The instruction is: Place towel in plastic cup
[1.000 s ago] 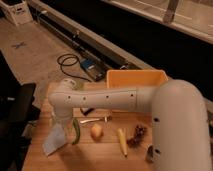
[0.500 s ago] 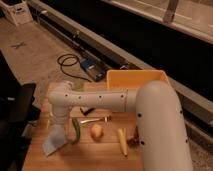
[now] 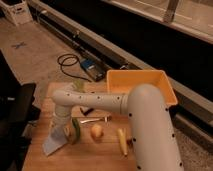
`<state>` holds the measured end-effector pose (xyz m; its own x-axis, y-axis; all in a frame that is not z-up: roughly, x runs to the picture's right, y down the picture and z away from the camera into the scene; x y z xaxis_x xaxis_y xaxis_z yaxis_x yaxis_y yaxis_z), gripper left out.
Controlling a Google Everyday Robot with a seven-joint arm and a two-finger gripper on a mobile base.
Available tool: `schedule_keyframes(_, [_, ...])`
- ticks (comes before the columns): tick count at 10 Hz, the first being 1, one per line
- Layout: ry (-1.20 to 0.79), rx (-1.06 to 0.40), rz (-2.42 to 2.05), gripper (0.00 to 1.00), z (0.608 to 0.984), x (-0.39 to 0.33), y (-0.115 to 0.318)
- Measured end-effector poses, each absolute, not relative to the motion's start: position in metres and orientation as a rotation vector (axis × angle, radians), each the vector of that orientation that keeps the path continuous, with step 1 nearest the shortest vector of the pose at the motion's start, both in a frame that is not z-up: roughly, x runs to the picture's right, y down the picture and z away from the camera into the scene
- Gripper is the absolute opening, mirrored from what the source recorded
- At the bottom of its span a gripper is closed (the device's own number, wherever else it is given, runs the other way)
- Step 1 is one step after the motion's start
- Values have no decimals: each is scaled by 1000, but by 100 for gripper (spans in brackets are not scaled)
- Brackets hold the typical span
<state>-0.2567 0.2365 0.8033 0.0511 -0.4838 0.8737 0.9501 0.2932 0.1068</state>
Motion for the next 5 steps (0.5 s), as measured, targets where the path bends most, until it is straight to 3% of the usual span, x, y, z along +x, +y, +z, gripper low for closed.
schedule_keyframes(1, [-1000, -595, -1181, 58, 806, -258, 236])
schedule_keyframes(5, [-998, -599, -1194, 15, 804, -255, 236])
